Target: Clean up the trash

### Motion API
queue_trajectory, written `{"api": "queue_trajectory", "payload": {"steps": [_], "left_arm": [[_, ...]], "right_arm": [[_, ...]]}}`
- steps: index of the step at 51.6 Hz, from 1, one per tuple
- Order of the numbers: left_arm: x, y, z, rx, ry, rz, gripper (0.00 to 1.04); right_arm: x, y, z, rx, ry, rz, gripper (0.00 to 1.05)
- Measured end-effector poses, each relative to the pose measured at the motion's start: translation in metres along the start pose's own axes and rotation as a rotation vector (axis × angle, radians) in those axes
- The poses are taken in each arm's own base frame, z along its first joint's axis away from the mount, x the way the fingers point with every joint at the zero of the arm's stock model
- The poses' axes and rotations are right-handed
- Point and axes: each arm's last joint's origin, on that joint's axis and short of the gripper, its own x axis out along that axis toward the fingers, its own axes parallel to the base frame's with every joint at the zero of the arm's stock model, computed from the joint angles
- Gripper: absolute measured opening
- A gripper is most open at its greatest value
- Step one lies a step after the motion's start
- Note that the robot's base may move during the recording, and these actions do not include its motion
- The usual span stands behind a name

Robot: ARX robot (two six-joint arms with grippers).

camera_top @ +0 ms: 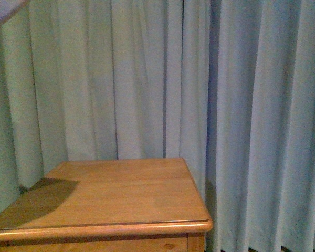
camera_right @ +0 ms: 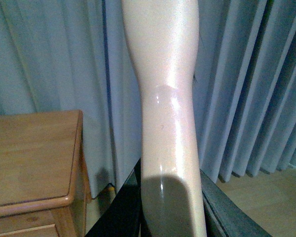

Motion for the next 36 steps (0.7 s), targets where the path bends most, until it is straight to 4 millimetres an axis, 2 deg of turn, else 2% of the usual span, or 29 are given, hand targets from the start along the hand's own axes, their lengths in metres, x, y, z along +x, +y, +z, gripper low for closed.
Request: {"api": "queue_trajectory", "payload": {"steps": [36], "left_arm": [[0.0005,0.0003,0.0003,-0.003,0.001,0.000,0.27]], "right_arm": [[0.0003,0.0006,-0.0013,-0.004,0.003,0.000,0.20]]}}
